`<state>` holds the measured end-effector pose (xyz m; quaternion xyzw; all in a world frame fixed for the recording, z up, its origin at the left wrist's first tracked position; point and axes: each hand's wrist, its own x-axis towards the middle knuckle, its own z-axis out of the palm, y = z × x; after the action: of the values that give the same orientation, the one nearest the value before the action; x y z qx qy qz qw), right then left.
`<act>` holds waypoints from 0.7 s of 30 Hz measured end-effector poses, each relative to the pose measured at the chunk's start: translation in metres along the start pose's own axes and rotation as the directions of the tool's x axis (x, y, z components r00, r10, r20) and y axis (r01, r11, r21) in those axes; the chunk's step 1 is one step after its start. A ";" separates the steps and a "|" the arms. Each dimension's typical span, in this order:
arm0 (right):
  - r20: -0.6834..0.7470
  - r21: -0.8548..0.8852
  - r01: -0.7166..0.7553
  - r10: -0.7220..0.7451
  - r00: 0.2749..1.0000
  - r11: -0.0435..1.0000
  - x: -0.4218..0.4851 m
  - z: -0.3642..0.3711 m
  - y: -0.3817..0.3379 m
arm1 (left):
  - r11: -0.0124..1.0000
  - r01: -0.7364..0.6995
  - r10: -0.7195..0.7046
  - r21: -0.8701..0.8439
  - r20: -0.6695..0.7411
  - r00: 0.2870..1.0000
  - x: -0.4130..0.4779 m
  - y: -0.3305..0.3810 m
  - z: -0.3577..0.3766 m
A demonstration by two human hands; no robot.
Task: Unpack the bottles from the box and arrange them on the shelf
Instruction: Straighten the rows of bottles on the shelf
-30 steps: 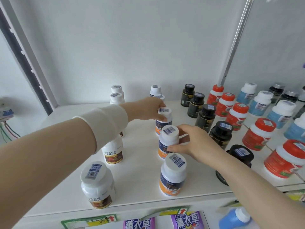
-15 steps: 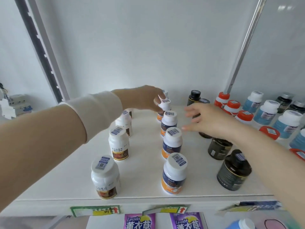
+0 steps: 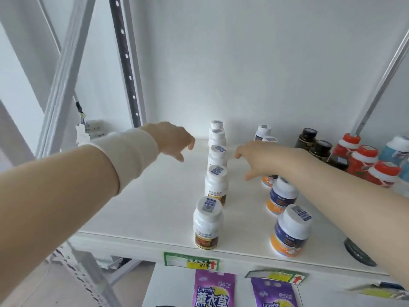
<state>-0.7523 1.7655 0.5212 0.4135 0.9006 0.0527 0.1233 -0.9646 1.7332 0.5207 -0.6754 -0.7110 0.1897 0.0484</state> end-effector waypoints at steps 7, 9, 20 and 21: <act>0.037 0.394 -0.048 0.036 0.999 0.918 -0.007 0.014 -0.030 | 0.637 -0.215 0.043 -0.741 -0.244 0.969 0.016 0.012 0.037; 0.050 0.520 -0.080 0.063 0.997 0.851 -0.009 0.022 -0.033 | 0.460 -0.235 0.034 -0.856 -0.248 0.968 0.020 0.021 0.043; -0.003 0.857 -0.115 0.229 0.973 0.502 -0.016 0.055 -0.041 | 0.262 -0.335 0.081 -0.905 -0.325 0.942 0.043 0.047 0.061; -0.009 0.861 -0.115 0.241 0.970 0.495 -0.015 0.056 -0.042 | 0.257 -0.334 0.078 -0.907 -0.325 0.942 0.046 0.047 0.062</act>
<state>-0.7585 1.7261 0.4617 0.5068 0.7675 -0.3582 -0.1605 -0.9442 1.7665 0.4394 -0.6730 -0.5774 -0.3405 -0.3125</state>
